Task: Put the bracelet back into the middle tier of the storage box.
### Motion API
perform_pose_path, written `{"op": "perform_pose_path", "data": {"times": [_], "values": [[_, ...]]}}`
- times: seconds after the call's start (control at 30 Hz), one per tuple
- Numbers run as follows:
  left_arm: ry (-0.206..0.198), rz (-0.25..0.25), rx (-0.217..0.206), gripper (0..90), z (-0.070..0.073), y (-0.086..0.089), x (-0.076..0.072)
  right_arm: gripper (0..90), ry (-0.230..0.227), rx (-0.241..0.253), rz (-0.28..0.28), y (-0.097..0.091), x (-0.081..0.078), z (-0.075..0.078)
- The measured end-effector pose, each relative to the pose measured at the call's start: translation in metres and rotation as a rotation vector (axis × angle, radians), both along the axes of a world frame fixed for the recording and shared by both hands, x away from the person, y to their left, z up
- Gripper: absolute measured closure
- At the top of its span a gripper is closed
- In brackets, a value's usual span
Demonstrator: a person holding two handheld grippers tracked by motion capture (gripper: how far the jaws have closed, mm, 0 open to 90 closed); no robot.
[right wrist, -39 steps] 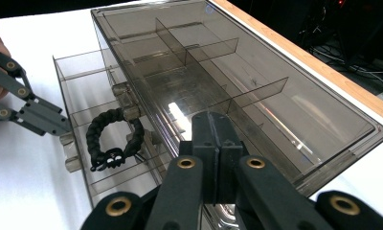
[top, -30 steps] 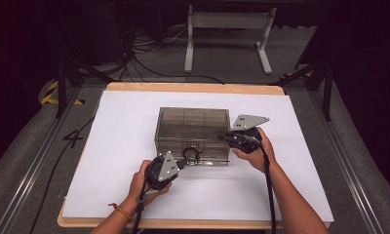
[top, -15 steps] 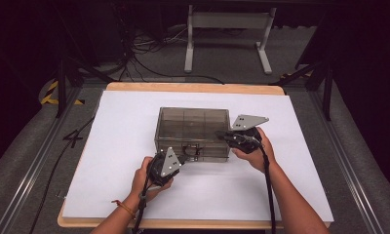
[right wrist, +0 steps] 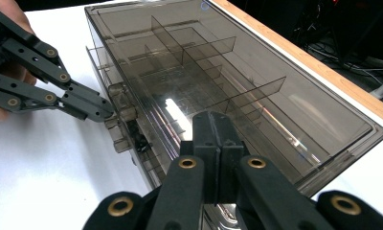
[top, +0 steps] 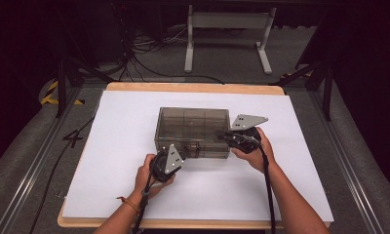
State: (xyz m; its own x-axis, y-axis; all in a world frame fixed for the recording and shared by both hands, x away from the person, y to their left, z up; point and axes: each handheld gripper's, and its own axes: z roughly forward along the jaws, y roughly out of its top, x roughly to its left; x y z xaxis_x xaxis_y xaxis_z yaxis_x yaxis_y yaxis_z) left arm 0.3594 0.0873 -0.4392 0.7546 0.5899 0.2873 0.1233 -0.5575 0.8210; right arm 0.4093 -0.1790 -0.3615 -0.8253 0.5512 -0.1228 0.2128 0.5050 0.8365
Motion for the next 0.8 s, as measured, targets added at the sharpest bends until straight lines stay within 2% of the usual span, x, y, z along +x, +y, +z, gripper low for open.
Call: {"op": "perform_pose_path", "data": {"times": [0.43, 0.8], "values": [[-0.026, 0.034, 0.014, 90.0, -0.0048, -0.0018, 0.0063, 90.0, -0.002, 0.007, -0.001, 0.0001, -0.0003, -0.0010], [-0.021, 0.026, 0.004, 90.0, -0.0053, -0.0007, 0.0074, 90.0, -0.003, 0.006, 0.006, 0.0014, -0.0006, -0.0009]]}}
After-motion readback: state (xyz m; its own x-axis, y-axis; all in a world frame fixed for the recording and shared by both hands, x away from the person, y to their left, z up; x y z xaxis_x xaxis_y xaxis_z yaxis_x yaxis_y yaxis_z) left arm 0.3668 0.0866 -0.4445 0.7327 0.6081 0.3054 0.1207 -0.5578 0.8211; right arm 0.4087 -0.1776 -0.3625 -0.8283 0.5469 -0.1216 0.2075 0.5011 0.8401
